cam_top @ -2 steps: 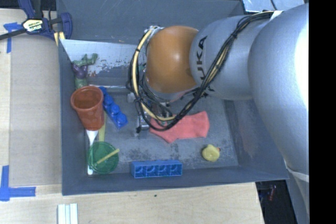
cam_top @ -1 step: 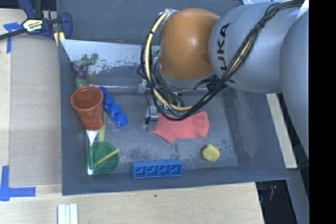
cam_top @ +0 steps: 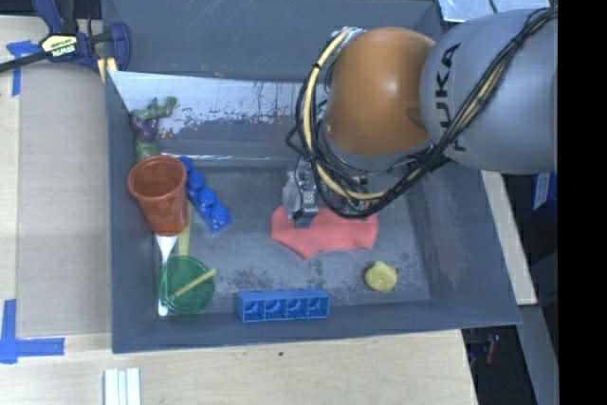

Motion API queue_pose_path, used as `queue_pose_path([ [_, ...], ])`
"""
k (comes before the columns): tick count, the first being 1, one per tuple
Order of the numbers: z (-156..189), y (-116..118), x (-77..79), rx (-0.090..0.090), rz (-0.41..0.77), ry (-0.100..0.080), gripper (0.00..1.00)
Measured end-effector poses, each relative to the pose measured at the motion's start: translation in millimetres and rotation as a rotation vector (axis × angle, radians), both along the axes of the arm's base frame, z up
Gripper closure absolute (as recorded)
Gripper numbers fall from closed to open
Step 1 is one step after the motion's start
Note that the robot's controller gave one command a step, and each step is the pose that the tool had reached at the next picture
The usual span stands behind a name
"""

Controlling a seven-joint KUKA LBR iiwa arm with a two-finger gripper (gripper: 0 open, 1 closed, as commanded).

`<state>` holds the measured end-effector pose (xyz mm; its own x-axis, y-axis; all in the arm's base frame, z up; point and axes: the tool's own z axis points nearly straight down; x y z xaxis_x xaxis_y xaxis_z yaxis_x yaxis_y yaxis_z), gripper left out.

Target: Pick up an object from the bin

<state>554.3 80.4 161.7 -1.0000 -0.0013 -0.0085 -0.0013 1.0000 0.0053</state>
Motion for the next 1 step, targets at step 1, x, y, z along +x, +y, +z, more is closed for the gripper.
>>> queue_pose_path([
  [1, 0.0, 0.0, 0.0, 0.000, -0.001, 0.000, 0.00],
])
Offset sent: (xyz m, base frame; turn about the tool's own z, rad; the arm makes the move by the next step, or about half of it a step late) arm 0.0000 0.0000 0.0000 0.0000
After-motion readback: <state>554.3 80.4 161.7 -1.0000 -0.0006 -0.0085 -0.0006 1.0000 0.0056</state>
